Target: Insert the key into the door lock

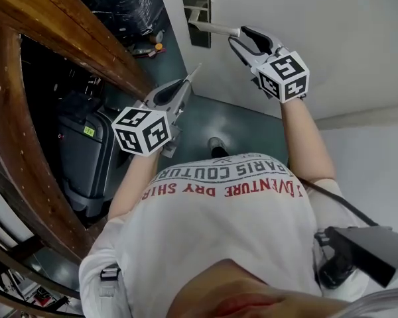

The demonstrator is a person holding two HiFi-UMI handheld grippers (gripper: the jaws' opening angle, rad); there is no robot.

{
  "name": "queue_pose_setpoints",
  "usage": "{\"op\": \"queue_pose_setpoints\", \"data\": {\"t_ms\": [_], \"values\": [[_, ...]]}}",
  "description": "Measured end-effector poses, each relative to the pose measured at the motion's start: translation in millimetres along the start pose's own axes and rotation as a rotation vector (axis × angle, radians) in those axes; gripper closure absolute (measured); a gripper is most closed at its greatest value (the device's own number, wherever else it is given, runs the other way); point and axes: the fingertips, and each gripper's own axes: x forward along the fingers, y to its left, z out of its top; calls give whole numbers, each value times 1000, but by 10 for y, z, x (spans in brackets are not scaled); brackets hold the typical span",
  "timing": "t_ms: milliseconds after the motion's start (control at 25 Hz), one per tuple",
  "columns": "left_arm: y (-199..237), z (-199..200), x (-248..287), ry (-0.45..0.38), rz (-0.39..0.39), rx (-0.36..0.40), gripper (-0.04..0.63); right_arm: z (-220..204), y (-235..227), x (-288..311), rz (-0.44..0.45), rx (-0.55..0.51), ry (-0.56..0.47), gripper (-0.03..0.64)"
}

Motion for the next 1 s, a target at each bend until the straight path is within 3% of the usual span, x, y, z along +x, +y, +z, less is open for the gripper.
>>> {"op": "queue_pose_setpoints", "data": {"t_ms": [400, 640, 720, 1000], "values": [[230, -74, 107, -7, 21, -63, 573, -117, -38, 147, 1, 10, 24, 474], [382, 52, 274, -63, 18, -155, 573, -93, -19, 132, -6, 12, 30, 476], [477, 104, 380, -97, 15, -224, 572, -93, -18, 133, -10, 12, 32, 476], [713, 212, 831, -238, -100, -616, 572, -102, -22, 146, -8, 9, 36, 476]]}}
